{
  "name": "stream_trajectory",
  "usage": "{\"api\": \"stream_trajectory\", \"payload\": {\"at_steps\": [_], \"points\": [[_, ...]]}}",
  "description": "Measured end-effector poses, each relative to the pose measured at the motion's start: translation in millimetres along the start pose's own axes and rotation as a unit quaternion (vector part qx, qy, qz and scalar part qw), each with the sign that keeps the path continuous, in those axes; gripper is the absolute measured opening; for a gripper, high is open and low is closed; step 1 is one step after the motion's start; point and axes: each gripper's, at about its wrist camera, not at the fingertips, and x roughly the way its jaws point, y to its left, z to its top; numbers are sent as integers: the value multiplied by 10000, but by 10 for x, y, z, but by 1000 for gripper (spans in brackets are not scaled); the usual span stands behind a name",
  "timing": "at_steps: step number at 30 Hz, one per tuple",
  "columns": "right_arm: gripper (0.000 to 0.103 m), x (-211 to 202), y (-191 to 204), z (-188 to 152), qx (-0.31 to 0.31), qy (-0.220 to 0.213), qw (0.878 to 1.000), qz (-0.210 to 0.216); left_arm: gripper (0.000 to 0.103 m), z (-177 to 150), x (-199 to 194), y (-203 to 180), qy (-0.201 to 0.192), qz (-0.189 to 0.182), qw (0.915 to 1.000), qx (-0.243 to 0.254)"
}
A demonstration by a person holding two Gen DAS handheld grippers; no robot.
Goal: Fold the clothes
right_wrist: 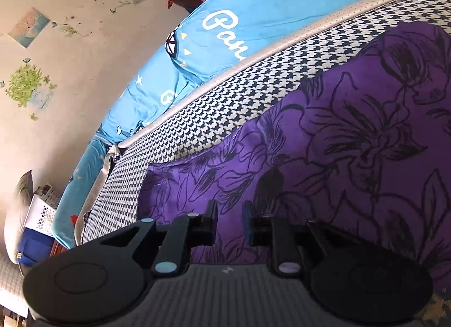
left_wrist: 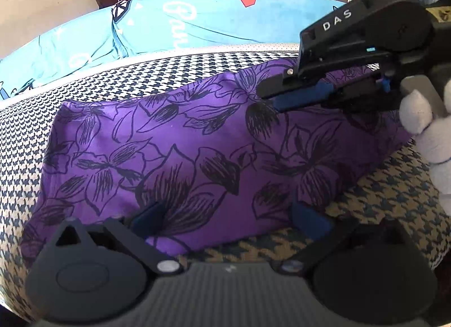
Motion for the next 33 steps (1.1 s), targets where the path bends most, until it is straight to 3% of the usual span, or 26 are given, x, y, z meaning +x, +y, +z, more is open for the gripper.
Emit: {"api": "stream_trajectory", "payload": {"at_steps": [2, 10, 25, 27, 33], "points": [[20, 42, -35, -56, 36, 77, 9996, -272, 103, -27, -22, 3, 12, 5, 10000, 12], [18, 4, -70, -259, 61, 141, 9989, -433, 103, -90, -66, 13, 42, 81, 9999, 73], [17, -262, -125, -705, 720, -180, 9969, -274, 103, -161, -137, 58, 60, 118, 9999, 70], [19, -360, -80, -734, 612, -332, 9972, -274, 103, -170, -150, 63, 60, 124, 9999, 72], [22, -817, -47, -671, 322, -1408, 9893, -215, 103, -203, -238, 117, -11, 112, 9999, -23]]}}
